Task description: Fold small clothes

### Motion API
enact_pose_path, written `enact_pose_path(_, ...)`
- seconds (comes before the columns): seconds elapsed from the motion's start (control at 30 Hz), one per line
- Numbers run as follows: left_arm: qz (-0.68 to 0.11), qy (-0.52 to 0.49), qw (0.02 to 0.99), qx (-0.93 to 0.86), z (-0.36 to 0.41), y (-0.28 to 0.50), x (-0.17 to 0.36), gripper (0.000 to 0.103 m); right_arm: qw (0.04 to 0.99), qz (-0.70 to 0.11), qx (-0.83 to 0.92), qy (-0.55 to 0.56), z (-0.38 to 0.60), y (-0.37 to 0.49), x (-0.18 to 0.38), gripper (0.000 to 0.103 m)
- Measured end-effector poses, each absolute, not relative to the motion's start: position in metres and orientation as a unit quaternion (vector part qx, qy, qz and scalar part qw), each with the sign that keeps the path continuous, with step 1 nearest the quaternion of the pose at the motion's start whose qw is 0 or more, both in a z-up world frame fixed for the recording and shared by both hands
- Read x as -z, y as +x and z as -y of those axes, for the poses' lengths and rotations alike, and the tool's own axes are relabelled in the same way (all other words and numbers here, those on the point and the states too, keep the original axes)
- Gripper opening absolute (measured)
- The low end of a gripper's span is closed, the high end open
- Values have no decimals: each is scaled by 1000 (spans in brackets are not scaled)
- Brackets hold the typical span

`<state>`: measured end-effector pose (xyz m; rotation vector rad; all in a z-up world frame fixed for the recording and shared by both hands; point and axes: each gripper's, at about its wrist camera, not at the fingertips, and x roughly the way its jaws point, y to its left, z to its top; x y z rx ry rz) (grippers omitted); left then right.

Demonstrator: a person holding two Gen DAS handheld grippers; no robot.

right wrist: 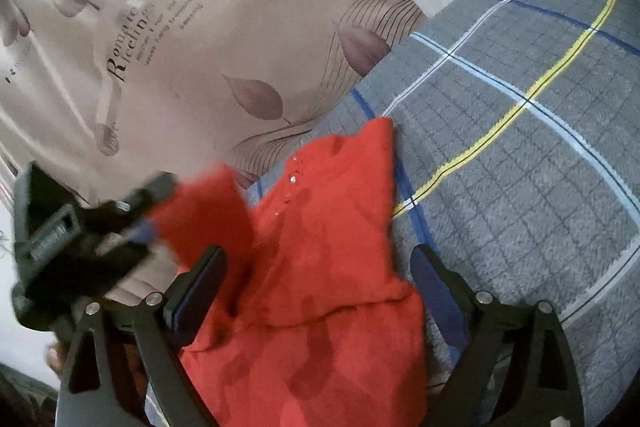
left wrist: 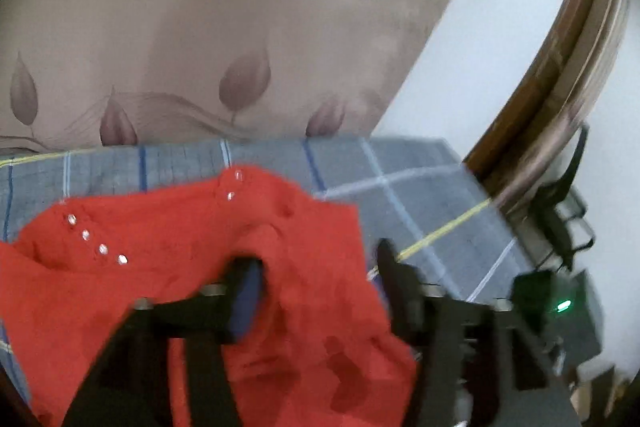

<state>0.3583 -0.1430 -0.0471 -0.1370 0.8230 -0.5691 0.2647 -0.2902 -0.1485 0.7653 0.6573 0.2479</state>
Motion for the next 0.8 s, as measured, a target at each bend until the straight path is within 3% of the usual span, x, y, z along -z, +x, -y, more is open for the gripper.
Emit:
enact_pose_path(0.03, -385, -65, 880, 269, 140, 352, 48, 61, 868, -315, -119, 364, 289, 265, 148, 92)
enact_pose_path(0.13, -356, -84, 892, 267, 108, 334, 42, 85, 867, -313, -125, 367, 291, 266, 148, 92)
enact_pose_path(0.23, -289, -120, 919, 240, 58, 306, 31, 101, 866, -310, -127, 371, 292, 266, 148, 92)
enact_pose_path(0.33, -263, -150, 937, 175, 8, 285, 49, 103, 867, -319, -121, 364, 290, 267, 148, 92)
enact_pose_path(0.47, -307, -135, 934, 123, -29, 271, 103, 103, 884, -339, -119, 298, 272, 272, 130, 93)
enact_pose_path(0.57, -347, -184, 911, 123, -52, 267, 136, 103, 913, -345, -106, 190, 246, 278, 105, 93)
enact_pose_path(0.67, -338, -265, 895, 123, -72, 271, 149, 103, 921, -372, -98, 61, 206, 287, 97, 92)
enact_pose_path(0.8, -342, -261, 894, 125, -70, 271, 151, 103, 908, -393, -60, -132, 149, 298, 118, 87)
